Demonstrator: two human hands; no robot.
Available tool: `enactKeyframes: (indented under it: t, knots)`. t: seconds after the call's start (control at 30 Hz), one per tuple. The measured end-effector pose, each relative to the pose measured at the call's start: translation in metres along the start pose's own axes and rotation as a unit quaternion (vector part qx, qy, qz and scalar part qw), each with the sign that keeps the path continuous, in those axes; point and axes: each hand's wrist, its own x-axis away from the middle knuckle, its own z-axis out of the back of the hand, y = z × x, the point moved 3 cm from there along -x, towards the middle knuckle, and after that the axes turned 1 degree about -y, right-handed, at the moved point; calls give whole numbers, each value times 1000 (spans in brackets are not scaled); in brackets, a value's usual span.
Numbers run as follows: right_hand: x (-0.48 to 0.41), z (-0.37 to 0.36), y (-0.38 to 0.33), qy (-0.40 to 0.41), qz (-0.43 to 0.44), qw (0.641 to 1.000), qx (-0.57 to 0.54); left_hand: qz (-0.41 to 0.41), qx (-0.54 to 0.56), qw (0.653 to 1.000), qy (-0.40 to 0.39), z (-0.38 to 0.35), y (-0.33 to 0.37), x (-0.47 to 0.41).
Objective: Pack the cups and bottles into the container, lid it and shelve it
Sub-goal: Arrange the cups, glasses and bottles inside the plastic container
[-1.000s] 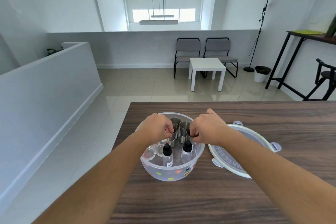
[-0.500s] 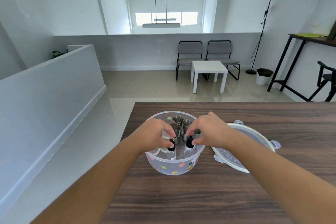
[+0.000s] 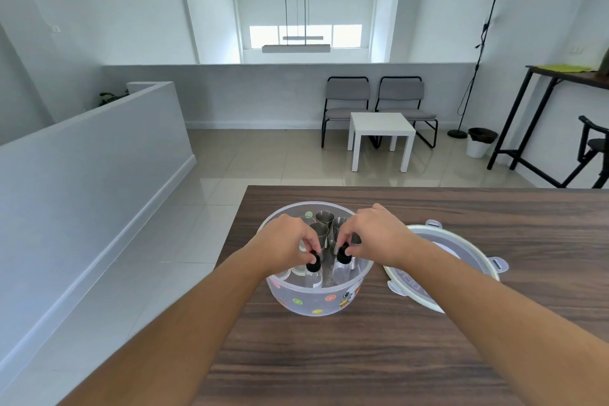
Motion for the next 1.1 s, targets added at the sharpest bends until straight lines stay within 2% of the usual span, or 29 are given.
enactKeyframes:
  t: [0.27,0.57,1.1]
  knots:
    - [-18,-3,7,12,-12,1000,-15,-3,5,1000,22,-4,1,-15]
    - [-35,-7,8,47,-12,999,19,14,-34,997,63,-8,5,-28]
    - [-39,-6,10,45,-20,999,-5,32,-10,995,90,-10,0,-34]
